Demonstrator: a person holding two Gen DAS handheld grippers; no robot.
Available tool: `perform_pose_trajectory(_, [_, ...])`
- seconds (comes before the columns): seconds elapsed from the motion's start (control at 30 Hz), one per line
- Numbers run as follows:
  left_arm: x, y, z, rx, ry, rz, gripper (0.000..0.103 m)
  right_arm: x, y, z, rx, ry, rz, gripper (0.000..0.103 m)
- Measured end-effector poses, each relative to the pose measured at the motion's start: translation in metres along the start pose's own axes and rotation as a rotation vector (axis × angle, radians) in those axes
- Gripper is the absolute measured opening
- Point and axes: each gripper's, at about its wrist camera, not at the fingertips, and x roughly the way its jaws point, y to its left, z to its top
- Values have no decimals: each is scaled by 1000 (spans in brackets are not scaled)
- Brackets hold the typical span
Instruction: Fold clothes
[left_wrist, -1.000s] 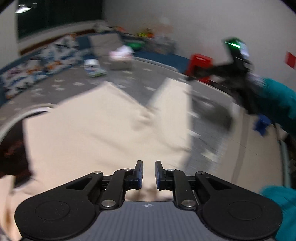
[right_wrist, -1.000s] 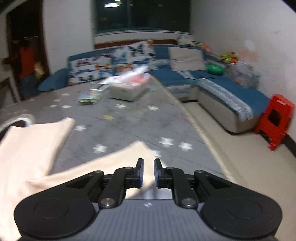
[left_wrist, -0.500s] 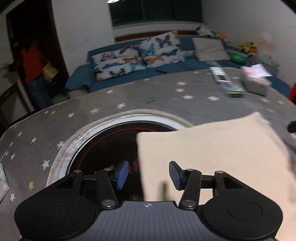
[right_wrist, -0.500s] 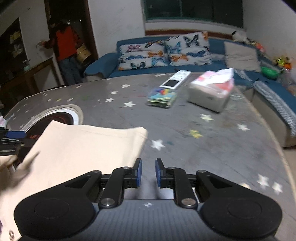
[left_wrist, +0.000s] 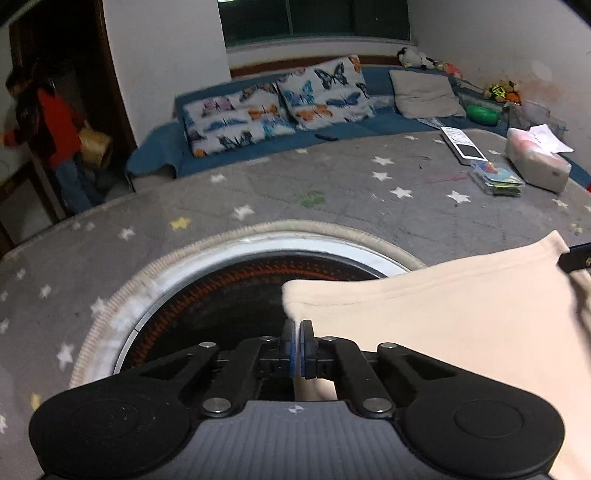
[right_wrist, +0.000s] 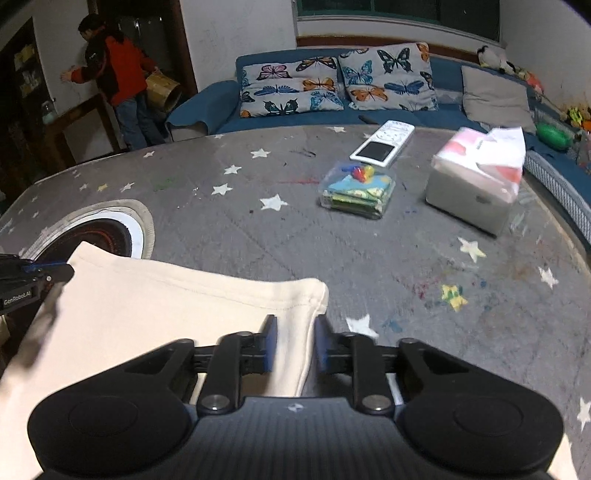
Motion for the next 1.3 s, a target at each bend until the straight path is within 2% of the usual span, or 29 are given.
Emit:
perform_pose_trajectory(0.2, [-3, 21, 10, -62, -40, 42, 2, 17, 11, 14, -34, -8, -18, 6])
perform_pose_trajectory(0.4, [10, 34, 8, -76, 9, 82, 3, 39, 23, 25, -71, 11, -26, 11])
perform_pose_trajectory(0.57, [-4, 37, 3, -107, 5, 92, 7, 0, 22, 21, -105, -15, 23, 13])
perform_pose_trajectory(0.7, [-36, 22, -1, -94, -25, 16, 8, -40, 17, -1, -113, -29, 38, 13])
perform_pose_trajectory(0.8, [-61, 1, -11, -73, -42, -65, 14, -66, 9, -21, -98, -39, 39, 17])
perform_pose_trajectory(0.93, [-93, -32, -36, -49, -41, -185, 14, -94, -2, -60, -72, -37, 24, 18])
perform_pose_trajectory(1.03, [-107, -54, -53, -47, -30, -240, 14, -103, -1, -81, -84, -27, 28, 18])
perform_pose_trajectory(1.2, [-117, -79, -73, -36, -4, -276, 14, -93, 9, -95, -105, -24, 46, 18])
perform_pose_trajectory(1.3, [-117, -85, -81, -25, 12, -266, 14, -81, 10, -100, -108, -22, 28, 17])
